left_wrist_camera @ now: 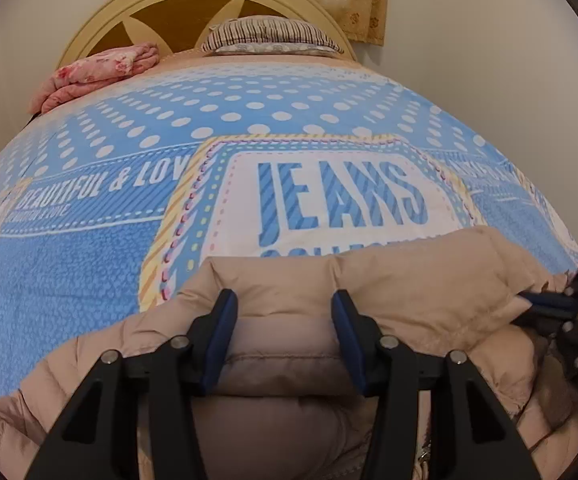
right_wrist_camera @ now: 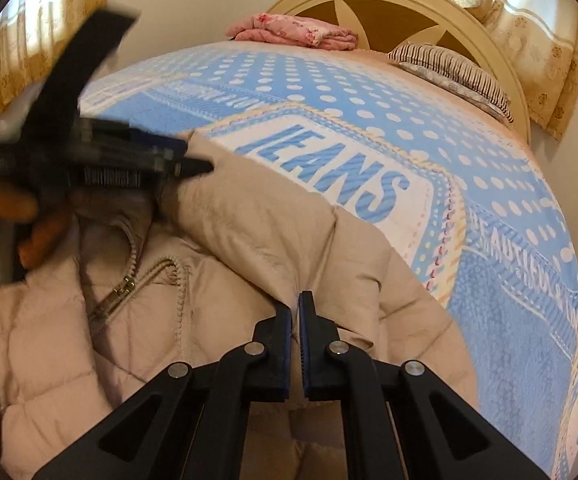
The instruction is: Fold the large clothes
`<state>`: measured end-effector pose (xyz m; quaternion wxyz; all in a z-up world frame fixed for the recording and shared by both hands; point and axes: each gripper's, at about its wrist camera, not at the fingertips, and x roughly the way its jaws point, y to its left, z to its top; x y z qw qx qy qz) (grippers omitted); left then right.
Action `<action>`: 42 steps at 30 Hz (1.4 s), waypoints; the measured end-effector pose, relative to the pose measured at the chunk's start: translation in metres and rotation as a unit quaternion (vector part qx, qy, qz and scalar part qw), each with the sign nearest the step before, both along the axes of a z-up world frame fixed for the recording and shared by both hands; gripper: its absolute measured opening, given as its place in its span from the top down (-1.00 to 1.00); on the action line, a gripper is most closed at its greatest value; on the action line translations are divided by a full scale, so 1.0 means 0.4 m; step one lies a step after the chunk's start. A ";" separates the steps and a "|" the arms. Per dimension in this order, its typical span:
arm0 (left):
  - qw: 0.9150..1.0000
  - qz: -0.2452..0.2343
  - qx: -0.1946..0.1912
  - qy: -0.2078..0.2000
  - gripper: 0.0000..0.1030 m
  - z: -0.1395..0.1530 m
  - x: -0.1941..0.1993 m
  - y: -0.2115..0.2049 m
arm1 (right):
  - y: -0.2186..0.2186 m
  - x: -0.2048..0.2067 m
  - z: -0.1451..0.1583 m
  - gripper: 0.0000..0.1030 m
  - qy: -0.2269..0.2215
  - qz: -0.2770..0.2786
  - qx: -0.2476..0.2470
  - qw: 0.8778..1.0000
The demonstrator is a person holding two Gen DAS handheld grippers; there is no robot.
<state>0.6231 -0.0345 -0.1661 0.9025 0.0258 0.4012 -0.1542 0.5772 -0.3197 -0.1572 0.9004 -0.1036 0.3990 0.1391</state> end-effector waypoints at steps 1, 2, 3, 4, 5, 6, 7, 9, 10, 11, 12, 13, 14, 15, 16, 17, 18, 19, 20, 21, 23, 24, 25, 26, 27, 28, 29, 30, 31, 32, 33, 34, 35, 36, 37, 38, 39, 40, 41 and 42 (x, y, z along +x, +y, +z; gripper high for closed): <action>1.000 0.002 -0.003 0.000 -0.02 0.000 -0.001 0.002 | -0.004 -0.006 0.018 0.90 -0.002 -0.007 0.014 1.000; 1.000 0.004 -0.006 0.000 -0.03 -0.005 -0.001 0.005 | -0.007 -0.016 0.046 0.88 -0.012 -0.017 0.038 0.999; 1.000 0.005 -0.007 0.001 -0.03 -0.011 0.001 0.005 | -0.008 -0.025 0.072 0.81 -0.023 -0.029 0.062 0.997; 1.000 0.006 -0.005 0.001 -0.03 -0.014 0.000 0.004 | -0.005 -0.026 0.092 0.64 -0.030 -0.038 0.081 0.996; 1.000 0.007 -0.001 -0.001 -0.03 -0.016 0.001 0.001 | 0.001 -0.022 0.112 0.48 -0.038 -0.046 0.105 0.993; 1.000 0.008 0.003 -0.004 -0.03 -0.016 -0.001 -0.005 | 0.012 -0.014 0.127 0.01 -0.043 -0.053 0.124 0.990; 1.000 0.007 0.009 -0.006 -0.03 -0.017 0.001 -0.012 | 0.020 -0.006 0.138 -0.39 -0.052 -0.058 0.138 0.987; 1.000 0.006 0.014 -0.011 -0.03 -0.020 -0.006 -0.015 | 0.048 0.033 0.140 -0.44 -0.074 -0.076 0.142 0.984; 1.000 0.006 0.013 -0.011 -0.03 -0.021 -0.008 -0.015 | 0.061 0.064 0.124 -0.41 -0.059 -0.090 0.137 0.985; 1.000 0.006 0.008 -0.011 -0.03 -0.022 -0.006 -0.011 | 0.064 0.096 0.097 -0.31 -0.036 -0.100 0.143 0.984; 1.000 0.007 0.003 -0.009 -0.03 -0.023 -0.005 -0.006 | 0.061 0.127 0.059 0.12 -0.012 -0.110 0.154 0.982; 1.000 0.007 0.000 -0.010 -0.04 -0.023 -0.005 -0.003 | 0.054 0.147 0.024 0.25 0.007 -0.128 0.158 0.979; 1.000 0.006 -0.003 -0.011 -0.05 -0.022 -0.006 -0.002 | 0.050 0.160 -0.011 0.25 0.024 -0.137 0.158 0.978; 1.000 0.005 -0.004 -0.012 -0.06 -0.021 -0.007 -0.002 | 0.049 0.160 -0.038 0.25 0.031 -0.135 0.162 0.977; 1.000 0.005 -0.004 -0.012 -0.06 -0.023 -0.007 -0.003 | 0.048 0.155 -0.046 0.26 0.029 -0.134 0.165 0.977; 1.000 0.004 -0.004 -0.011 -0.07 -0.024 -0.006 -0.004 | 0.050 0.152 -0.052 0.26 0.028 -0.132 0.164 0.977; 1.000 0.003 -0.001 -0.011 -0.08 -0.026 -0.005 -0.006 | 0.055 0.153 -0.061 0.26 0.029 -0.130 0.156 0.979; 1.000 0.003 0.005 -0.011 -0.08 -0.027 -0.005 -0.012 | 0.059 0.156 -0.069 0.26 0.031 -0.130 0.152 0.979; 1.000 0.003 0.014 -0.013 -0.08 -0.028 -0.007 -0.018 | 0.061 0.165 -0.080 0.26 0.035 -0.132 0.154 0.979; 1.000 0.002 0.022 -0.014 -0.08 -0.029 -0.009 -0.025 | 0.060 0.172 -0.089 0.26 0.037 -0.134 0.155 0.978; 0.999 0.003 0.038 -0.014 -0.09 -0.032 -0.011 -0.035 | 0.054 0.178 -0.102 0.26 0.039 -0.134 0.156 0.978; 0.999 0.003 0.045 -0.014 -0.09 -0.034 -0.010 -0.041 | 0.055 0.183 -0.107 0.26 0.038 -0.136 0.157 0.977; 0.999 0.003 0.052 -0.013 -0.09 -0.037 -0.009 -0.045 | 0.055 0.181 -0.111 0.26 0.037 -0.137 0.158 0.977; 0.998 0.003 0.057 -0.012 -0.09 -0.039 -0.008 -0.050 | 0.054 0.181 -0.116 0.26 0.036 -0.137 0.158 0.977; 0.998 0.003 0.061 -0.010 -0.09 -0.042 -0.006 -0.053 | 0.053 0.179 -0.116 0.26 0.037 -0.138 0.158 0.977; 0.998 0.002 0.063 -0.008 -0.09 -0.043 -0.005 -0.054 | 0.053 0.179 -0.116 0.26 0.038 -0.138 0.158 0.977; 0.998 0.002 0.063 -0.007 -0.09 -0.044 -0.004 -0.054 | 0.053 0.180 -0.118 0.26 0.039 -0.138 0.158 0.977; 0.998 0.002 0.064 -0.006 -0.09 -0.045 -0.004 -0.054 | 0.051 0.181 -0.119 0.26 0.040 -0.138 0.160 0.977; 0.998 0.003 0.064 -0.006 -0.09 -0.045 -0.004 -0.054 | 0.049 0.182 -0.121 0.25 0.041 -0.138 0.163 0.976; 0.998 0.003 0.065 -0.005 -0.09 -0.045 -0.004 -0.055 | 0.048 0.182 -0.123 0.25 0.042 -0.139 0.163 0.976; 0.998 0.003 0.066 -0.004 -0.09 -0.046 -0.004 -0.055 | 0.049 0.181 -0.124 0.25 0.042 -0.139 0.162 0.976; 0.998 0.003 0.067 -0.004 -0.10 -0.046 -0.004 -0.056 | 0.051 0.181 -0.124 0.25 0.042 -0.140 0.159 0.976; 0.998 0.003 0.068 -0.003 -0.10 -0.047 -0.004 -0.057 | 0.052 0.181 -0.125 0.25 0.042 -0.140 0.157 0.977; 0.998 0.004 0.070 -0.002 -0.10 -0.048 -0.004 -0.058 | 0.054 0.182 -0.125 0.25 0.042 -0.141 0.155 0.977; 0.997 0.004 0.072 -0.002 -0.10 -0.048 -0.003 -0.059 | 0.055 0.182 -0.126 0.25 0.042 -0.141 0.153 0.977; 0.997 0.004 0.074 -0.002 -0.10 -0.048 -0.002 -0.060 | 0.057 0.183 -0.126 0.25 0.042 -0.142 0.150 0.978; 0.997 0.004 0.073 -0.002 -0.10 -0.049 -0.002 -0.060 | 0.058 0.183 -0.126 0.25 0.042 -0.142 0.150 0.978; 0.997 0.004 0.072 -0.001 -0.10 -0.049 0.000 -0.060 | 0.058 0.183 -0.126 0.25 0.042 -0.142 0.149 0.978; 0.997 0.004 0.072 -0.001 -0.10 -0.049 -0.001 -0.062 | 0.059 0.183 -0.126 0.25 0.042 -0.142 0.150 0.977; 0.997 0.004 0.073 -0.002 -0.10 -0.049 -0.001 -0.063 | 0.059 0.183 -0.126 0.25 0.042 -0.143 0.151 0.977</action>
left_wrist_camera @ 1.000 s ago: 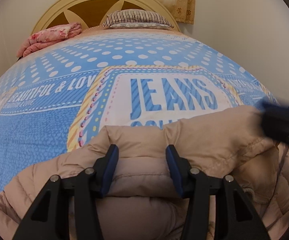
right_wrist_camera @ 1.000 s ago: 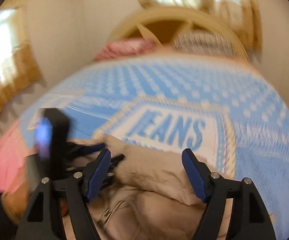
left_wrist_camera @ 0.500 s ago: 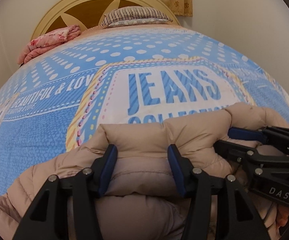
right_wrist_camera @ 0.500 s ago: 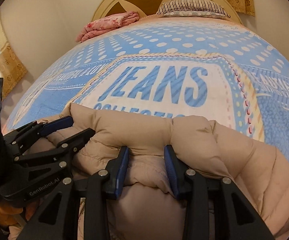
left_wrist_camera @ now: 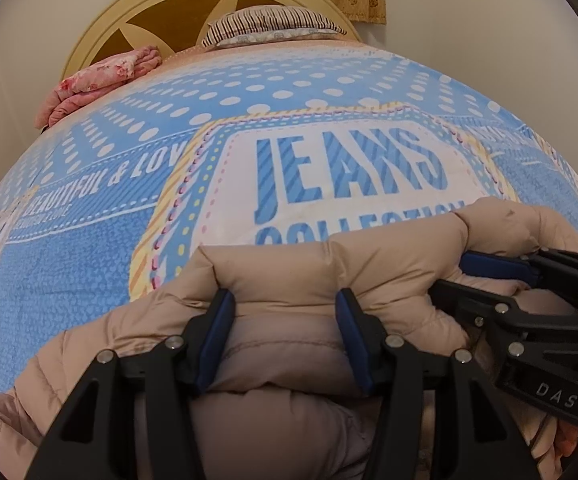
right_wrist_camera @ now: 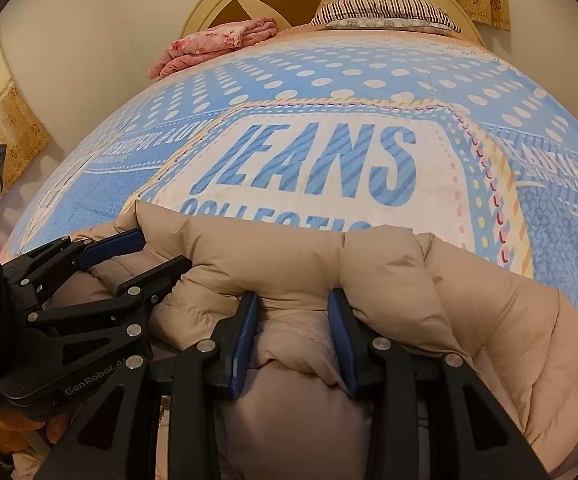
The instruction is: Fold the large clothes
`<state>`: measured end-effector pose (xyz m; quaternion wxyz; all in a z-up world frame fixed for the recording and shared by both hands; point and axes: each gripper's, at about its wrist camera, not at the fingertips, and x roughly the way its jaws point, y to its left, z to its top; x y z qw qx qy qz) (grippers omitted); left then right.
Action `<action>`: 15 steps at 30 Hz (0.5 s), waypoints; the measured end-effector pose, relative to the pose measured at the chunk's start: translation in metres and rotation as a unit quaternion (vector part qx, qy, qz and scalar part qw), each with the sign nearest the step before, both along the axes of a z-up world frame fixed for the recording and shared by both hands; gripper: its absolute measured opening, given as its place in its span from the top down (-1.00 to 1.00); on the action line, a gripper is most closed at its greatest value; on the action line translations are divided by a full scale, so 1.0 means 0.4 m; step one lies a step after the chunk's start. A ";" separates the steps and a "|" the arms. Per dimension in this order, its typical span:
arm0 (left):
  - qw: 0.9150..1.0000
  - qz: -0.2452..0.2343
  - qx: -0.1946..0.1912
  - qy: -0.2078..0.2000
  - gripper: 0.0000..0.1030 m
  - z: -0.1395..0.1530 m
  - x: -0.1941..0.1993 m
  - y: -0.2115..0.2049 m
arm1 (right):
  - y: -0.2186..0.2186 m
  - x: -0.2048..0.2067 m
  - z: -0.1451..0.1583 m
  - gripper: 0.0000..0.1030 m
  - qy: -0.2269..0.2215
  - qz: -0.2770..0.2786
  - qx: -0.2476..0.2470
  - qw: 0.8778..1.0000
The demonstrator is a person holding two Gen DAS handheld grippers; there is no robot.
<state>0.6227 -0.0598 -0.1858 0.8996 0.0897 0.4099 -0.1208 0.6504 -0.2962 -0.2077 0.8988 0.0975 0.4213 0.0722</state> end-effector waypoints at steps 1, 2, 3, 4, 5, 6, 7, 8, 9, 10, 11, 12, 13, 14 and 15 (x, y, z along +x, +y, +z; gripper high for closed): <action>1.000 0.000 -0.001 0.000 -0.10 0.000 0.001 0.004 | 0.001 0.000 0.000 0.25 0.000 0.000 0.000 1.000; 1.000 0.000 -0.002 0.000 -0.10 0.000 0.001 0.004 | 0.002 0.001 0.000 0.25 0.000 0.000 0.000 1.000; 1.000 0.000 -0.001 0.001 -0.10 0.000 0.001 0.001 | 0.003 0.001 0.001 0.25 0.000 -0.001 -0.002 1.000; 1.000 0.000 -0.001 0.001 -0.10 0.001 0.001 0.003 | 0.003 0.000 0.001 0.25 0.000 -0.001 -0.004 1.000; 1.000 0.000 -0.001 0.001 -0.10 0.000 0.001 0.003 | 0.001 0.000 0.000 0.25 0.000 -0.001 -0.005 1.000; 1.000 0.000 -0.001 0.001 -0.10 0.000 0.001 0.003 | 0.002 0.000 -0.001 0.25 -0.001 -0.001 -0.006 1.000; 1.000 0.000 -0.001 0.001 -0.10 0.000 0.001 0.002 | 0.002 0.001 -0.001 0.25 -0.001 -0.002 -0.006 1.000; 1.000 0.000 -0.002 0.001 -0.10 0.000 0.002 0.004 | 0.002 0.000 -0.001 0.25 -0.001 -0.002 -0.007 1.000; 1.000 0.000 -0.002 0.001 -0.10 0.000 0.002 0.003 | 0.002 0.000 -0.002 0.25 -0.001 -0.002 -0.007 1.000; 1.000 0.000 -0.001 0.001 -0.10 0.000 0.002 0.003 | 0.003 0.001 -0.002 0.25 -0.001 -0.003 -0.006 1.000; 1.000 -0.001 -0.001 0.001 -0.10 0.000 0.002 0.003 | 0.004 0.001 -0.002 0.25 -0.001 -0.003 -0.007 1.000; 1.000 -0.001 -0.001 0.001 -0.10 0.000 0.002 0.003 | 0.003 0.001 -0.002 0.25 -0.001 -0.003 -0.008 1.000; 1.000 -0.001 -0.002 0.001 -0.10 0.000 0.002 0.003 | 0.003 0.001 -0.002 0.25 -0.001 -0.004 -0.008 1.000; 1.000 -0.001 -0.001 0.001 -0.10 0.000 0.002 0.002 | 0.003 0.001 -0.002 0.25 -0.001 -0.004 -0.008 1.000; 1.000 -0.001 -0.001 0.001 -0.10 0.000 0.002 0.003 | 0.003 0.001 -0.003 0.25 -0.001 -0.004 -0.008 1.000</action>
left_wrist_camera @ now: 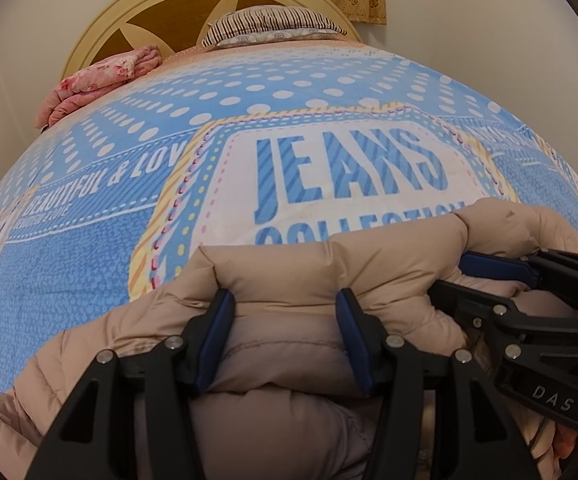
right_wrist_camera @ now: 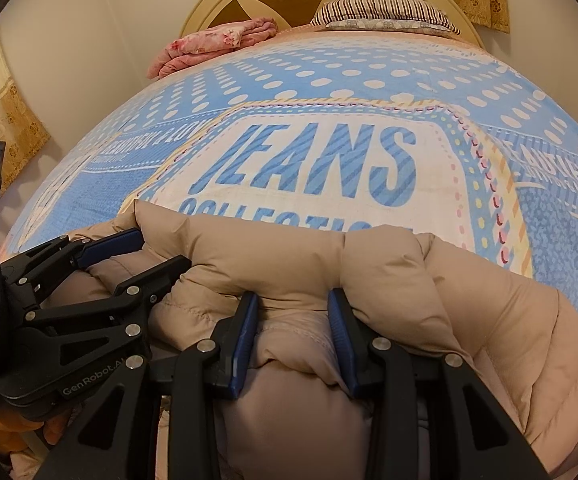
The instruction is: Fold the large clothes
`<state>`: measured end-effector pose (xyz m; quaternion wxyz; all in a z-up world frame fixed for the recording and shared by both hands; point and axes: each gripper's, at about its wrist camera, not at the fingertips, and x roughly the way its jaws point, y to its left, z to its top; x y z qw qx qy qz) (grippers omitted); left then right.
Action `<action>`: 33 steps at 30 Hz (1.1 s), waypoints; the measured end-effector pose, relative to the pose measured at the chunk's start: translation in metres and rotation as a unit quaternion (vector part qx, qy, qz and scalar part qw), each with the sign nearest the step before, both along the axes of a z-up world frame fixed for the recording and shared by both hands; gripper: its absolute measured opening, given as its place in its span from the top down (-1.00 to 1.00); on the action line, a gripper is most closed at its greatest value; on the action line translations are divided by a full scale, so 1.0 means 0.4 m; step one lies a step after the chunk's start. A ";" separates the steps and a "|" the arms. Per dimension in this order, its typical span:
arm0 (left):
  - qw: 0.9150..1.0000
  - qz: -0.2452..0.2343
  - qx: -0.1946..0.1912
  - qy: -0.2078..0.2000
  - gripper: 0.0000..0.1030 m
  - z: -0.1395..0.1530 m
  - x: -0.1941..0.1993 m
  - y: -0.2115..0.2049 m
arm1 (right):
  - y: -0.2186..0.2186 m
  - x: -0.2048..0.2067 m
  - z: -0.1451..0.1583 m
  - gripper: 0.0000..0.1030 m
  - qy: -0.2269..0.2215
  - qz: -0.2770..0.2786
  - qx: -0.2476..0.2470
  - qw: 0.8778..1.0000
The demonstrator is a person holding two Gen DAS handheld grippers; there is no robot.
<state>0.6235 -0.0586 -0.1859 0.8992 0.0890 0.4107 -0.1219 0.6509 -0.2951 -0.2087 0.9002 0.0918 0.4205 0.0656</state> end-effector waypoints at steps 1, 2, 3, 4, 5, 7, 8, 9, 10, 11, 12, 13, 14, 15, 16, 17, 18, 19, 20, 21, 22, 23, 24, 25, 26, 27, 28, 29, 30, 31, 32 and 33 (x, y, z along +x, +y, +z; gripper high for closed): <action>1.000 0.000 -0.001 0.000 -0.10 0.000 0.000 0.000 | 0.000 0.000 0.000 0.25 0.000 0.000 0.000 1.000; 1.000 0.000 -0.001 0.001 -0.10 0.000 0.001 0.000 | 0.002 0.000 0.000 0.25 0.000 -0.001 -0.001 1.000; 1.000 0.000 0.000 0.000 -0.10 0.000 0.001 0.001 | 0.002 0.000 0.000 0.25 0.000 -0.001 -0.001 1.000; 1.000 0.000 0.001 0.000 -0.10 0.000 0.002 0.000 | 0.001 0.000 0.001 0.25 0.000 -0.002 -0.001 1.000; 1.000 0.000 0.002 0.000 -0.11 0.000 0.002 0.000 | 0.002 0.001 0.001 0.25 0.001 -0.002 -0.003 1.000; 1.000 0.001 0.011 0.001 -0.13 0.002 0.004 -0.004 | 0.004 0.003 0.004 0.25 0.001 -0.002 -0.007 1.000; 1.000 0.001 0.015 0.005 -0.15 0.007 0.006 -0.004 | 0.003 0.003 0.009 0.24 0.001 -0.001 -0.007 1.000; 1.000 0.002 0.023 0.007 -0.16 0.019 0.004 -0.001 | 0.002 0.001 0.017 0.24 0.005 0.003 -0.006 1.000; 0.999 0.011 0.038 -0.001 -0.19 0.037 -0.007 0.003 | 0.001 -0.003 0.026 0.20 0.010 0.006 -0.010 1.000; 0.999 0.019 0.047 -0.013 -0.24 0.061 -0.026 0.014 | 0.000 -0.015 0.043 0.17 0.013 0.006 -0.019 1.000; 0.998 0.025 0.048 -0.027 -0.34 0.089 -0.050 0.029 | -0.003 -0.045 0.075 -0.13 0.010 -0.004 -0.034 0.999; 0.998 0.026 0.047 -0.037 -0.58 0.110 -0.071 0.043 | -0.006 -0.074 0.103 -0.50 0.002 -0.009 -0.048 0.999; 0.997 0.028 0.046 -0.057 -0.72 0.153 -0.120 0.075 | -0.007 -0.104 0.129 -0.54 -0.009 -0.010 -0.062 0.998; 0.996 0.027 0.040 -0.071 -0.74 0.184 -0.161 0.106 | -0.004 -0.158 0.166 -0.54 -0.022 -0.004 -0.080 0.997; 0.996 0.022 0.034 -0.077 -0.75 0.211 -0.208 0.139 | 0.000 -0.193 0.184 -0.54 -0.024 -0.002 -0.087 0.996; 0.996 0.020 0.029 -0.079 -0.79 0.230 -0.249 0.169 | 0.001 -0.249 0.203 -0.54 -0.019 -0.002 -0.090 0.996; 0.997 0.019 0.022 -0.078 -0.84 0.249 -0.311 0.207 | 0.004 -0.293 0.214 -0.54 -0.015 -0.005 -0.085 0.996; 0.997 0.020 0.015 -0.079 -0.93 0.259 -0.372 0.242 | 0.004 -0.361 0.224 -0.54 -0.010 -0.010 -0.072 0.997; 0.997 0.020 0.008 -0.080 -0.96 0.265 -0.435 0.277 | 0.009 -0.428 0.229 -0.54 -0.004 -0.012 -0.057 0.998; 0.997 0.022 0.003 -0.080 -0.97 0.266 -0.472 0.300 | 0.018 -0.492 0.231 -0.54 0.003 -0.015 -0.046 0.999; 0.997 0.025 -0.003 -0.077 -0.97 0.263 -0.529 0.331 | 0.034 -0.543 0.232 -0.54 0.008 -0.017 -0.037 0.999; 0.997 0.026 -0.004 -0.071 -0.97 0.254 -0.597 0.366 | 0.048 -0.618 0.231 -0.54 0.013 -0.018 -0.025 0.999; 0.997 0.028 -0.002 -0.067 -0.97 0.243 -0.644 0.389 | 0.067 -0.692 0.230 -0.54 0.016 -0.018 -0.019 1.000; 0.997 0.032 -0.005 -0.063 -0.97 0.228 -0.717 0.426 | 0.090 -0.748 0.230 -0.54 0.015 -0.019 -0.019 1.000; 0.998 0.036 -0.005 -0.060 -0.97 0.216 -0.769 0.449 | 0.081 -0.810 0.225 -0.55 0.013 -0.020 -0.019 1.000; 0.998 0.041 -0.002 -0.057 -0.97 0.208 -0.800 0.458 | 0.071 -0.893 0.216 -0.55 0.012 -0.022 -0.018 1.000; 0.997 0.047 -0.002 -0.053 -0.97 0.196 -0.845 0.478 | 0.061 -0.948 0.208 -0.55 0.014 -0.027 -0.019 0.999; 0.998 0.050 -0.010 -0.048 -0.97 0.180 -0.898 0.502 | 0.051 -1.012 0.198 -0.55 0.016 -0.038 -0.017 0.999; 0.998 0.054 -0.010 -0.043 -0.97 0.162 -0.946 0.522 | 0.040 -1.074 0.189 -0.55 0.015 -0.051 -0.013 0.999; 0.998 0.057 -0.006 -0.040 -0.97 0.152 -0.974 0.530 | 0.031 -1.118 0.182 -0.56 0.013 -0.059 -0.010 0.998; 0.998 0.061 -0.006 -0.032 -0.97 0.129 -1.019 0.546 | 0.020 -1.175 0.167 -0.57 0.014 -0.073 0.002 0.997; 0.998 0.060 -0.009 -0.026 -0.97 0.111 -1.045 0.552 | 0.013 -1.222 0.147 -0.58 0.019 -0.087 0.013 0.996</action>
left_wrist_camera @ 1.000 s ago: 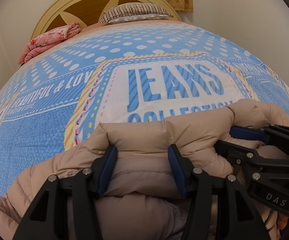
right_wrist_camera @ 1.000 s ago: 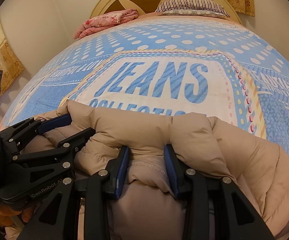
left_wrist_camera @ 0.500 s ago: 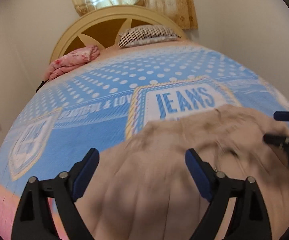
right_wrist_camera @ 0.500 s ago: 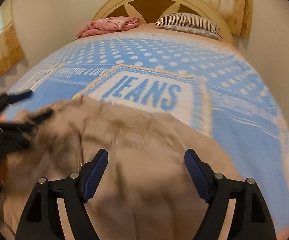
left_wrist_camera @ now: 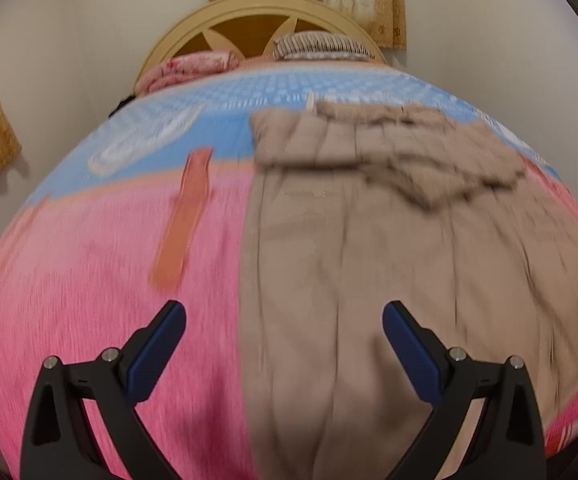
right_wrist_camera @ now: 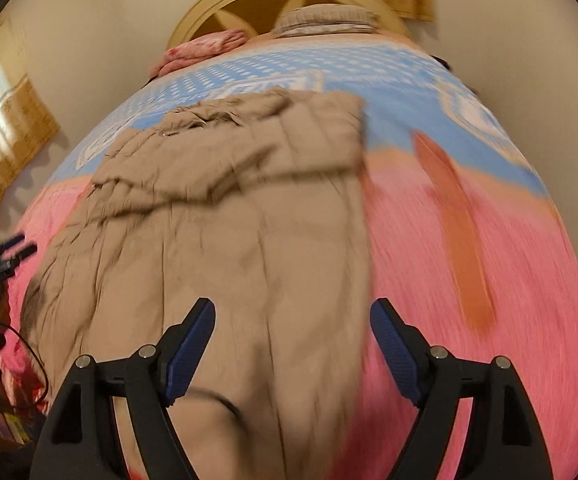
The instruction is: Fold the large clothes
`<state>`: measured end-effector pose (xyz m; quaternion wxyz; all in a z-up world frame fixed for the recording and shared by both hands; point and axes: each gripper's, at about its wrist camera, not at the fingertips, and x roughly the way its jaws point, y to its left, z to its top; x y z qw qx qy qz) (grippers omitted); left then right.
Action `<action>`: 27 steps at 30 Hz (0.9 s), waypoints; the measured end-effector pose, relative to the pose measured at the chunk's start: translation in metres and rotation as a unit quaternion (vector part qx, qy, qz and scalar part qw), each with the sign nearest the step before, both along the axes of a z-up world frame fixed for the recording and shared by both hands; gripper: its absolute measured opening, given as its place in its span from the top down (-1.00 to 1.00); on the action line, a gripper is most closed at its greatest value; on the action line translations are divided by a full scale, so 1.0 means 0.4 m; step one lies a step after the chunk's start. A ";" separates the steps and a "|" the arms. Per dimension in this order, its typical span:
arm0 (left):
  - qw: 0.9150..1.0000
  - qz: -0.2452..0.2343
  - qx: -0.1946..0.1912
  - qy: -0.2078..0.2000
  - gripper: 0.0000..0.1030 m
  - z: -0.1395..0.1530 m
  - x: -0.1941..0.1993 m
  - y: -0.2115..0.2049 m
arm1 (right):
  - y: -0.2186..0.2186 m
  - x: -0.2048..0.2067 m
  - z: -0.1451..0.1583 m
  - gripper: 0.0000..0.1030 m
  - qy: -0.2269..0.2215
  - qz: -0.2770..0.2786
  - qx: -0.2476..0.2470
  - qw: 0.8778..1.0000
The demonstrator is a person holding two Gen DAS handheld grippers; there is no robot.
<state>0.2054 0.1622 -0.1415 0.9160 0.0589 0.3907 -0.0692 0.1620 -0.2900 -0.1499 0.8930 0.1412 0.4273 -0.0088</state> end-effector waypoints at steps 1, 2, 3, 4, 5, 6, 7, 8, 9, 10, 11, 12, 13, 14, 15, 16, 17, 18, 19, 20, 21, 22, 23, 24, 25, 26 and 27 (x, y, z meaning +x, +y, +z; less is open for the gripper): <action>1.000 0.000 -0.002 0.005 -0.97 -0.017 -0.020 0.002 | -0.003 -0.029 -0.015 -0.59 0.003 -0.008 0.006 1.000; 1.000 0.002 -0.007 0.010 -0.97 -0.033 -0.039 0.008 | -0.006 -0.068 -0.038 -0.59 0.008 -0.019 0.013 1.000; 1.000 0.004 -0.013 0.015 -0.97 -0.044 -0.051 0.015 | -0.006 -0.092 -0.055 -0.59 0.010 -0.027 0.020 0.999; 0.999 0.010 -0.022 0.021 -0.97 -0.056 -0.065 0.020 | -0.006 -0.119 -0.075 -0.59 0.013 -0.035 0.031 0.999; 0.999 0.014 -0.041 0.027 -0.97 -0.069 -0.080 0.026 | -0.006 -0.146 -0.096 -0.59 0.015 -0.043 0.045 0.998; 0.998 0.009 -0.057 0.033 -0.97 -0.079 -0.089 0.029 | -0.007 -0.163 -0.110 -0.59 0.014 -0.047 0.058 0.997; 0.997 0.003 -0.065 0.036 -0.97 -0.089 -0.098 0.026 | -0.003 -0.174 -0.128 -0.59 0.015 -0.049 0.073 0.996; 0.997 0.002 -0.062 0.037 -0.97 -0.098 -0.104 0.021 | -0.001 -0.181 -0.143 -0.59 0.020 -0.051 0.084 0.995; 0.998 0.000 -0.059 0.036 -0.97 -0.106 -0.108 0.014 | 0.008 -0.186 -0.155 -0.59 0.024 -0.050 0.089 0.994; 0.998 -0.006 -0.060 0.035 -0.97 -0.114 -0.109 0.008 | 0.019 -0.189 -0.157 -0.59 0.016 -0.047 0.083 0.995; 0.998 -0.005 -0.059 0.034 -0.97 -0.117 -0.107 0.006 | 0.030 -0.193 -0.155 -0.59 0.005 -0.047 0.079 0.996; 0.997 -0.001 -0.063 0.036 -0.97 -0.121 -0.103 0.005 | 0.036 -0.192 -0.156 -0.59 -0.002 -0.048 0.089 0.995; 0.996 -0.001 -0.076 0.039 -0.97 -0.123 -0.105 0.007 | 0.040 -0.192 -0.157 -0.57 -0.009 -0.043 0.103 0.994; 0.995 -0.004 -0.091 0.044 -0.96 -0.126 -0.103 0.010 | 0.047 -0.188 -0.159 -0.46 -0.014 -0.033 0.121 0.992; 0.994 -0.002 -0.101 0.050 -0.94 -0.132 -0.101 0.011 | 0.060 -0.181 -0.166 -0.19 -0.013 -0.026 0.135 0.990; 0.993 -0.002 -0.108 0.055 -0.91 -0.135 -0.106 0.012 | 0.070 -0.182 -0.167 -0.15 -0.015 -0.026 0.128 0.991; 0.991 -0.009 -0.120 0.060 -0.90 -0.138 -0.108 0.011 | 0.081 -0.182 -0.166 -0.14 -0.020 -0.023 0.118 0.993; 0.992 -0.009 -0.117 0.055 -0.88 -0.138 -0.113 0.010 | 0.085 -0.180 -0.172 0.07 -0.021 -0.016 0.126 0.992; 0.993 -0.009 -0.110 0.051 -0.75 -0.138 -0.116 0.007 | 0.081 -0.178 -0.181 0.30 -0.021 -0.016 0.143 0.989; 0.993 -0.017 -0.109 0.045 -0.34 -0.133 -0.123 0.005 | 0.071 -0.181 -0.188 0.36 -0.024 -0.019 0.163 0.986; 0.992 -0.031 -0.114 0.045 -0.02 -0.129 -0.130 0.002 | 0.062 -0.188 -0.190 0.54 -0.031 -0.017 0.178 0.983; 0.992 -0.039 -0.114 0.044 0.39 -0.121 -0.135 -0.001 | 0.062 -0.196 -0.186 0.67 -0.038 -0.014 0.186 0.982; 0.993 -0.044 -0.104 0.034 0.59 -0.110 -0.148 -0.004 | 0.063 -0.207 -0.175 0.70 -0.048 -0.009 0.190 0.981; 0.994 -0.053 -0.092 0.025 0.67 -0.097 -0.160 -0.009 | 0.067 -0.218 -0.159 0.74 -0.059 -0.004 0.188 0.980; 0.994 -0.061 -0.085 0.017 0.74 -0.082 -0.172 -0.014 | 0.071 -0.228 -0.146 0.77 -0.068 0.001 0.189 0.980; 0.994 -0.068 -0.083 0.009 0.76 -0.066 -0.184 -0.016 | 0.073 -0.242 -0.123 0.78 -0.083 0.008 0.191 0.978; 0.993 -0.075 -0.086 0.003 0.77 -0.049 -0.198 -0.014 | 0.077 -0.252 -0.100 0.80 -0.095 0.014 0.192 0.977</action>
